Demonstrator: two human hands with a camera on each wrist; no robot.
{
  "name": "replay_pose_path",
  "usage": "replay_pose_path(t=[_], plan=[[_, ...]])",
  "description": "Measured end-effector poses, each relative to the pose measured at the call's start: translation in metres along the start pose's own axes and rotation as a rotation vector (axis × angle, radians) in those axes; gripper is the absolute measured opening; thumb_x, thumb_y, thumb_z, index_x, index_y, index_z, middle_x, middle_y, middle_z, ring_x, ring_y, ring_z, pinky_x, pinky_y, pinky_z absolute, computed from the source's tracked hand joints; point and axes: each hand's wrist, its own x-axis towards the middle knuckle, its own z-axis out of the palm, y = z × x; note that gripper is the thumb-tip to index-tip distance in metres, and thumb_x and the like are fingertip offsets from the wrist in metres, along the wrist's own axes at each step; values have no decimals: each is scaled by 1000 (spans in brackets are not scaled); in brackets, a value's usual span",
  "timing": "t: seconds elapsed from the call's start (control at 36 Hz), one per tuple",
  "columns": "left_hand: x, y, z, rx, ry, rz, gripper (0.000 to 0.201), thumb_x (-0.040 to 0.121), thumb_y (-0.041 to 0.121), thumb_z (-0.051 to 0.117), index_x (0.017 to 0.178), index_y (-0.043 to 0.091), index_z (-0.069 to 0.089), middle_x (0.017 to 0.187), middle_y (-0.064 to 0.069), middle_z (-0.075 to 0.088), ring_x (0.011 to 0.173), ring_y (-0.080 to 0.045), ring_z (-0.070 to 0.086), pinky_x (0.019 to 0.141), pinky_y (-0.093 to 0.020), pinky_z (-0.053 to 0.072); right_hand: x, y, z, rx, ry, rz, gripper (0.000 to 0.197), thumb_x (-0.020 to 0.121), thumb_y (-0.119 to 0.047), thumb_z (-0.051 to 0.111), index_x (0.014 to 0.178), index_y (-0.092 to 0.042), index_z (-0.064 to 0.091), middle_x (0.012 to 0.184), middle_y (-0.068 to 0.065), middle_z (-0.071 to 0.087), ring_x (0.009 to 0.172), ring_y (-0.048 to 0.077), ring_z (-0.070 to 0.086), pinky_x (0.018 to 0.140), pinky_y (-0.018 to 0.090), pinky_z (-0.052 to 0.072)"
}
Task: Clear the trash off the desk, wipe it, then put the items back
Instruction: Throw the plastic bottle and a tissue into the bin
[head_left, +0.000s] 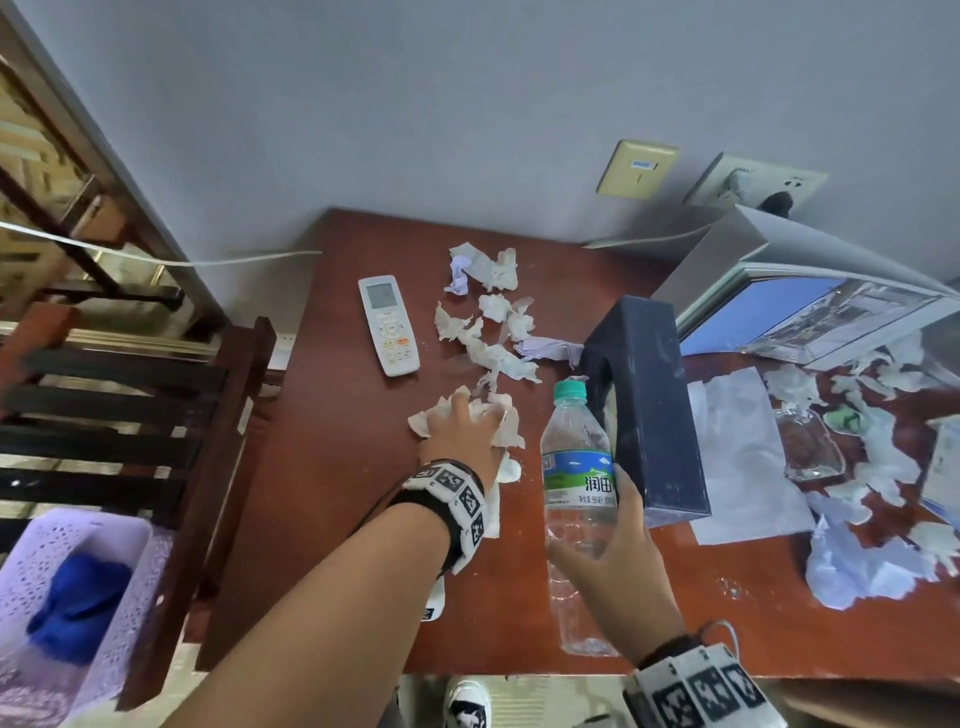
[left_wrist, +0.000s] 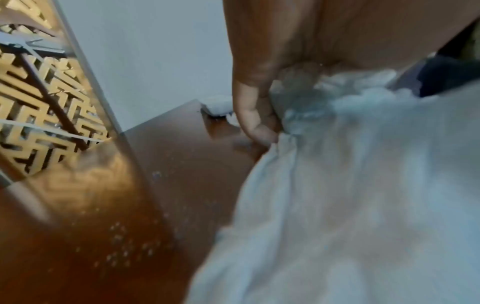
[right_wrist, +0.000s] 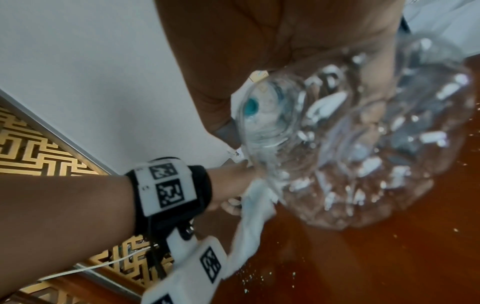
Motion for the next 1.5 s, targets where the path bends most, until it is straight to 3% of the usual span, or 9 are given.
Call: replay_pose_path(t=[0.42, 0.67, 0.75, 0.86, 1.03, 1.14, 1.25, 1.42, 1.5], plan=[[-31, -34, -9, -50, -149, -65, 47, 79, 12, 61, 121, 28, 46, 130, -5, 24, 122, -31, 39, 93, -39, 50, 3, 6, -7, 8, -54, -37, 96, 74, -15, 75, 146, -34, 14, 105, -9, 58, 88, 8, 65, 74, 29, 58], [-111, -102, -10, -488, 87, -159, 40, 76, 7, 56, 97, 42, 51, 119, 0, 40, 88, -17, 46, 58, -12, 40, 4, -7, 13, -3, -179, -130, 93, 75, -11, 73, 143, -36, 16, 106, -1, 56, 83, 13, 66, 71, 30, 59], [-147, -126, -16, -569, 160, -194, 41, 76, 12, 65, 113, 23, 53, 110, 3, 41, 85, -16, 47, 58, -9, 39, -1, -12, 28, -25, -215, -182, 90, 75, -10, 74, 142, -34, 20, 104, -5, 59, 82, 10, 66, 68, 25, 56], [-205, -161, -8, -471, 330, -340, 35, 80, 7, 61, 108, 28, 59, 114, 0, 42, 98, -15, 49, 87, -20, 38, -13, -11, 56, -64, -274, -233, 92, 70, -16, 77, 141, -38, 22, 104, -9, 60, 87, 12, 66, 78, 37, 56], [-271, -198, 11, -590, 415, -443, 33, 80, 3, 66, 103, 25, 58, 110, -1, 45, 103, -18, 51, 78, -6, 30, -51, -10, 104, -79, -388, -281, 94, 70, -20, 76, 141, -43, 19, 111, -7, 59, 91, 11, 65, 82, 45, 56], [-297, -219, 33, -648, 434, -462, 35, 68, 16, 61, 101, 6, 66, 86, 11, 44, 92, -20, 50, 80, -11, 30, -84, -12, 138, -90, -458, -314, 94, 72, -21, 77, 144, -37, 18, 113, -7, 58, 90, 3, 64, 80, 28, 55], [-317, -248, 69, -667, 322, -504, 33, 76, 1, 71, 108, 7, 64, 98, 1, 50, 103, -25, 50, 86, -21, 35, -120, -14, 178, -67, -517, -319, 94, 73, -19, 76, 145, -34, 18, 109, -9, 59, 85, 0, 64, 79, 26, 56], [-343, -291, 117, -704, 97, -559, 31, 83, 14, 68, 113, 16, 61, 119, -11, 53, 101, -20, 51, 75, -11, 29, -165, 3, 237, -102, -590, -280, 88, 75, -9, 75, 135, -44, 21, 102, -12, 51, 76, -8, 60, 60, 7, 45], [-344, -308, 133, -709, -1, -575, 35, 86, 13, 64, 120, 16, 58, 124, -14, 49, 114, -27, 50, 87, -18, 34, -172, 20, 264, -130, -602, -208, 87, 74, -10, 75, 132, -46, 20, 101, -13, 51, 80, 1, 60, 66, 12, 47]])
